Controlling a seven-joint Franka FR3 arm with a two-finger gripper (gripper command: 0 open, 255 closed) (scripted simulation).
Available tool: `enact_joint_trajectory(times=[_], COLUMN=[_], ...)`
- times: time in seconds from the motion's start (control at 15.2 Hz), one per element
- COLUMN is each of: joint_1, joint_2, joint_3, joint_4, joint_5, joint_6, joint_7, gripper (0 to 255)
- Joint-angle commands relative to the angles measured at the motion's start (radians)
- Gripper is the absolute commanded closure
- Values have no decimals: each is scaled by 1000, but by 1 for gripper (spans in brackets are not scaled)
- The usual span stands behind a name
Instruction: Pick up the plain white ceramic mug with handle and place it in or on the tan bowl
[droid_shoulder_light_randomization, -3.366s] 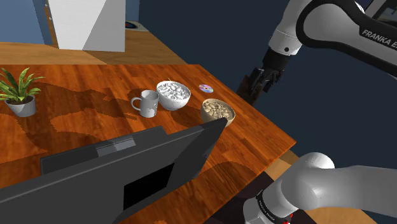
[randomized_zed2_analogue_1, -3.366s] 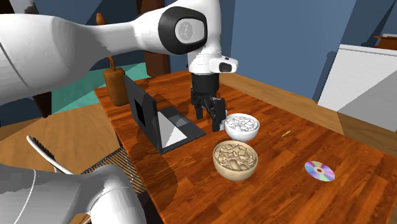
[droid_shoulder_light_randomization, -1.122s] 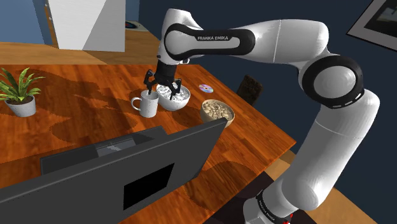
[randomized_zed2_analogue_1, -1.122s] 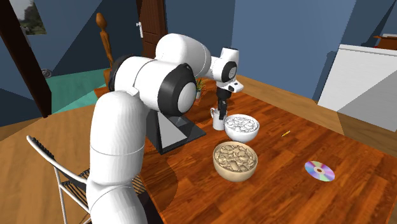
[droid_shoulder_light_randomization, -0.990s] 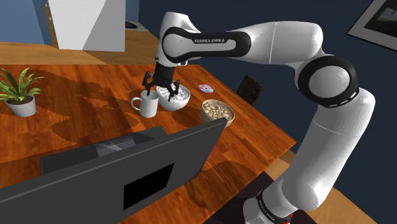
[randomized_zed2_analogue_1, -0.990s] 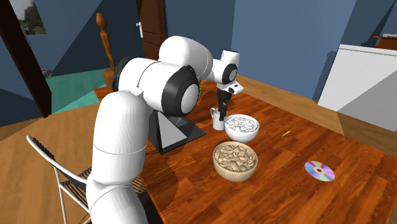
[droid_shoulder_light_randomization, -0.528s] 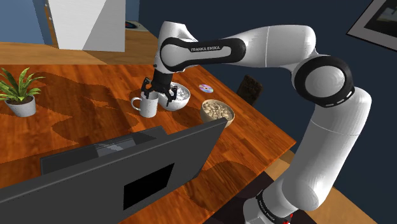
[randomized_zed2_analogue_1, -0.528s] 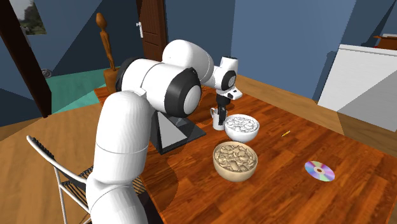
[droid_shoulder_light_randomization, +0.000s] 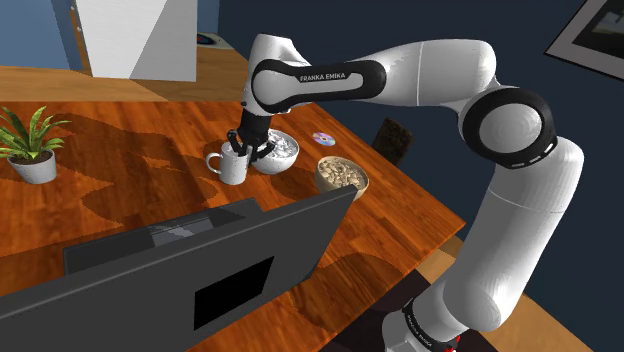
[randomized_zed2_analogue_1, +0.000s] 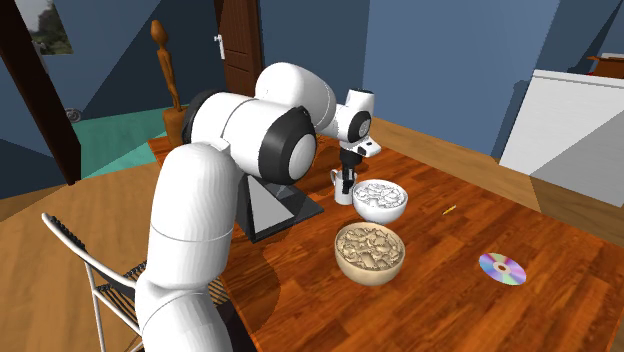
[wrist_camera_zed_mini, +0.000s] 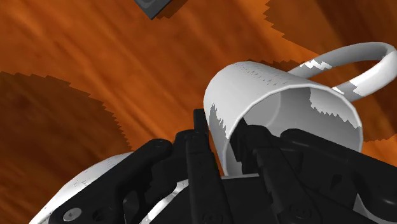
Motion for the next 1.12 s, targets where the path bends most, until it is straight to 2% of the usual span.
enact_joint_trajectory(times=[0.0, 0.4, 1.06], joint_1=[0, 0, -2], joint_2=[0, 0, -34], joint_3=[0, 0, 6], joint_4=[0, 0, 90], joint_5=[0, 0, 13], joint_6=[0, 0, -122], joint_7=[0, 0, -2], gripper=[255, 255, 255])
